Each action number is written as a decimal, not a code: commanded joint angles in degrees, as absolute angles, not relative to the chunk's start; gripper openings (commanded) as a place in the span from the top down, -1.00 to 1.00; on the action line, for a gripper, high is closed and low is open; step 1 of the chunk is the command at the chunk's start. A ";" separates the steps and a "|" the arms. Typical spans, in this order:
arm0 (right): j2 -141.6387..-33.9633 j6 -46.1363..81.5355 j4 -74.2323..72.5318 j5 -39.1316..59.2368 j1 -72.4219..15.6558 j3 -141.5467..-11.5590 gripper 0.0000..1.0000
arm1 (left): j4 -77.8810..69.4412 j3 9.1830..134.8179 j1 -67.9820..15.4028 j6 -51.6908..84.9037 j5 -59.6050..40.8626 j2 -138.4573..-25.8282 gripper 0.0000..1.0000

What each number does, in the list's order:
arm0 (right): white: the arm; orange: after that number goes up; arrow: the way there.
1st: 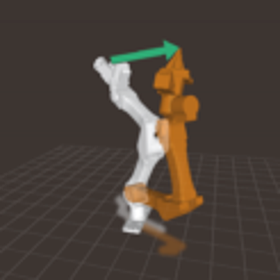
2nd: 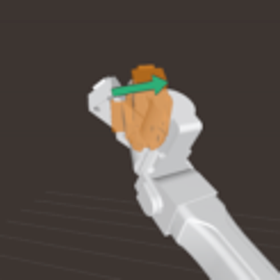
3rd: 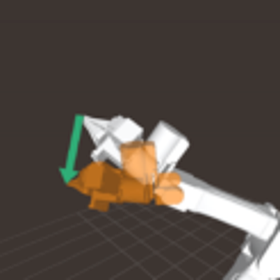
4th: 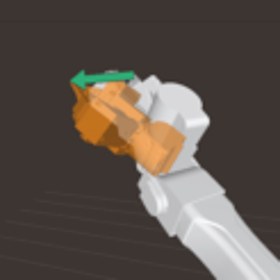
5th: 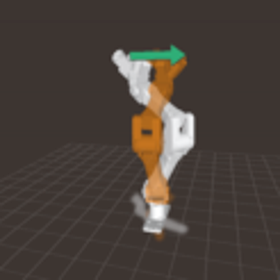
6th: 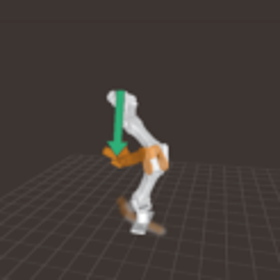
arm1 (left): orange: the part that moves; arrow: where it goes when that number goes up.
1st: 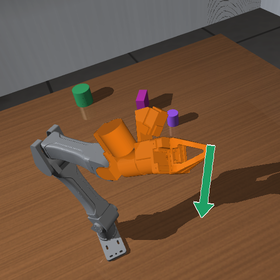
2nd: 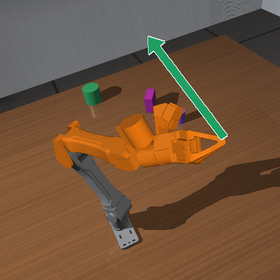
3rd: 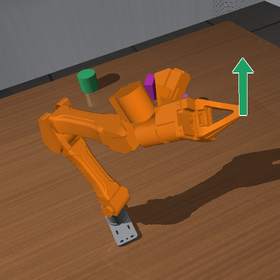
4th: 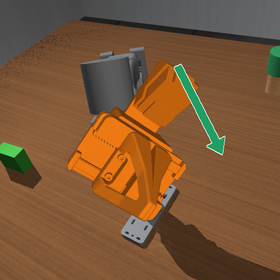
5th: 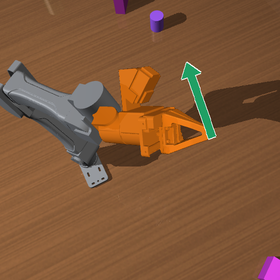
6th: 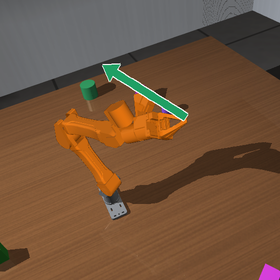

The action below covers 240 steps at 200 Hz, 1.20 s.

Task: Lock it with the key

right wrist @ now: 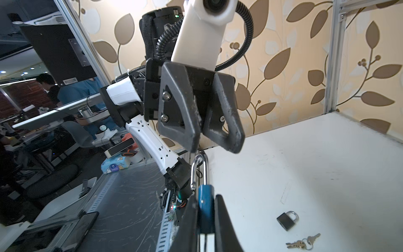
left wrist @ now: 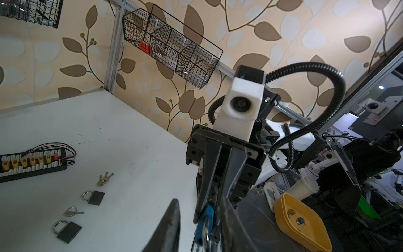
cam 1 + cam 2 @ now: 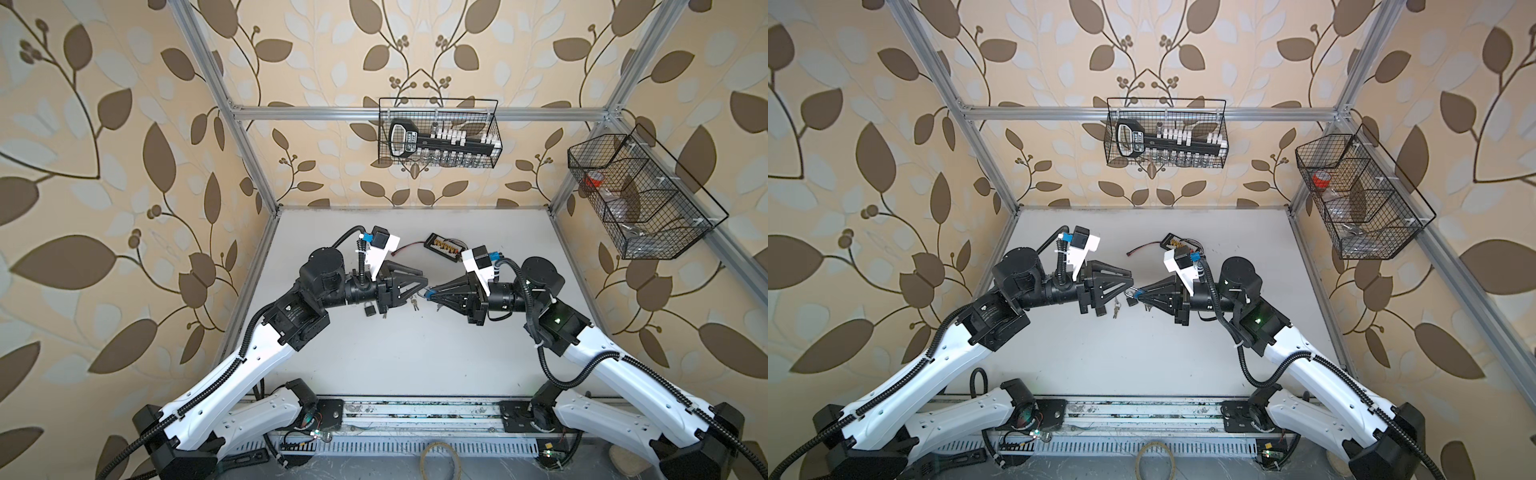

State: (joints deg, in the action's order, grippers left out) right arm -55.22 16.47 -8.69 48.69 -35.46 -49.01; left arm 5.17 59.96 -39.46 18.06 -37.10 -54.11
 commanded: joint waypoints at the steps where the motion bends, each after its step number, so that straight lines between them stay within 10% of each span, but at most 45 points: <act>1: -54.67 16.22 -3.15 55.94 -33.88 -52.32 1.00 | 12.28 62.45 -40.08 11.00 -39.69 -54.24 0.32; 103: -55.45 11.44 3.31 57.72 -32.38 -54.67 1.00 | 12.30 62.83 -40.08 10.82 -44.30 -55.01 0.16; 177: -55.65 11.72 3.60 58.27 -32.32 -55.30 1.00 | 12.13 62.54 -40.08 10.73 -44.89 -55.57 1.00; 240: -57.11 16.17 -0.26 59.04 -32.30 -55.69 1.00 | 10.64 61.57 -40.15 10.94 -46.93 -56.37 1.00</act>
